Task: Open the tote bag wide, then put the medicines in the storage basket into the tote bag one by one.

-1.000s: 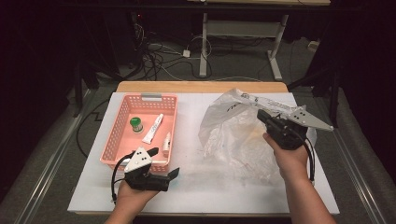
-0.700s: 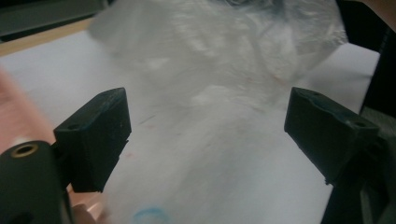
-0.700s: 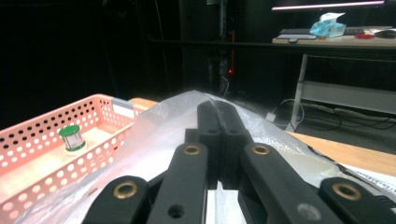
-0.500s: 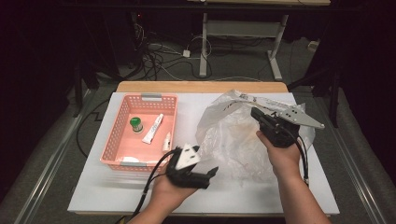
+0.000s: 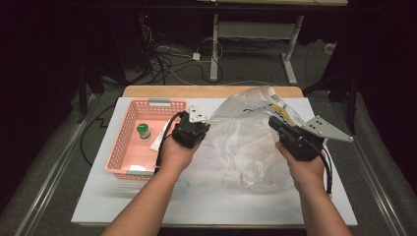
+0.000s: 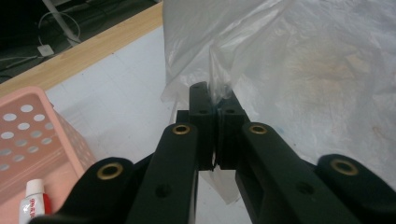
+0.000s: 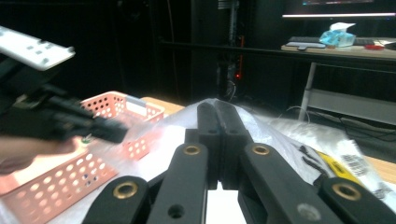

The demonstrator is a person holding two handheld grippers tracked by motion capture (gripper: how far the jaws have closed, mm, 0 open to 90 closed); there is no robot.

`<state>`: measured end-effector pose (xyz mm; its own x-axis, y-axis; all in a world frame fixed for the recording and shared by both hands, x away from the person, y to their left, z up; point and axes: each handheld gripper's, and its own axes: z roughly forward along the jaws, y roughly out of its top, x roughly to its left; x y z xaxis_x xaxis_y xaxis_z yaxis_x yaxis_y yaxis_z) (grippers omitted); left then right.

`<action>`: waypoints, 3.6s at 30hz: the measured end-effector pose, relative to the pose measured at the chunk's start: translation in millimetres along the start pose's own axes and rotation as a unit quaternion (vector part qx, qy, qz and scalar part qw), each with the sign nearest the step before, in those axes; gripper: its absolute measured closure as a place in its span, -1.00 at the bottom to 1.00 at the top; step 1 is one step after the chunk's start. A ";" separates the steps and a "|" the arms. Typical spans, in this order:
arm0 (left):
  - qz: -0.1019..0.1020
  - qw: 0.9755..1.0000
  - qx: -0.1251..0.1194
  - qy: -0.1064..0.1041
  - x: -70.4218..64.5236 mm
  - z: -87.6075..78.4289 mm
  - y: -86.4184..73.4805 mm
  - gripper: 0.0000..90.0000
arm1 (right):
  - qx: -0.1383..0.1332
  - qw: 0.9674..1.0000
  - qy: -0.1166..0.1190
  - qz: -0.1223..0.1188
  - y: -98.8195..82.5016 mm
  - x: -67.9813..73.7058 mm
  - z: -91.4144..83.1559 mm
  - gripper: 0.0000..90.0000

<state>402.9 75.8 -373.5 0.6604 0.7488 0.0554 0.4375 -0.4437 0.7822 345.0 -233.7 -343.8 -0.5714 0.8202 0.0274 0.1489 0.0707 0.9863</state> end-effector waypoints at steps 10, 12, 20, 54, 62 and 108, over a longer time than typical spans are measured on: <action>-0.028 0.999 -0.001 -0.017 9.9 14.8 -2.5 0.63 | 0.024 1.000 0.011 0.002 -23.1 -5.2 8.1 1.00; -0.031 0.999 -0.006 -0.020 8.8 13.5 -3.2 0.45 | 0.024 1.000 0.018 0.004 -27.3 -7.6 10.1 1.00; -0.065 0.996 -0.016 -0.059 6.1 2.7 -17.4 -0.16 | 0.028 0.999 0.038 -0.003 -36.0 -8.7 16.9 1.00; -0.072 0.995 -0.065 -0.025 10.0 -87.8 -95.4 -1.00 | 0.039 0.998 0.052 -0.023 -39.2 -15.1 13.2 1.00; -0.080 0.995 -0.052 0.007 35.7 -105.3 -117.3 -1.00 | 0.041 0.998 0.051 -0.025 -40.3 -18.8 12.4 1.00; -0.144 0.987 -0.068 0.024 96.3 -79.1 -85.9 -1.00 | 0.025 0.998 0.062 -0.001 -36.5 -26.7 12.2 1.00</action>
<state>380.7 225.0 -386.2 0.4887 0.8586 -0.1552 0.5145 -0.1400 0.8460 364.7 -251.3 -382.5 -0.6663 0.7441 0.0488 0.1865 0.1030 0.9770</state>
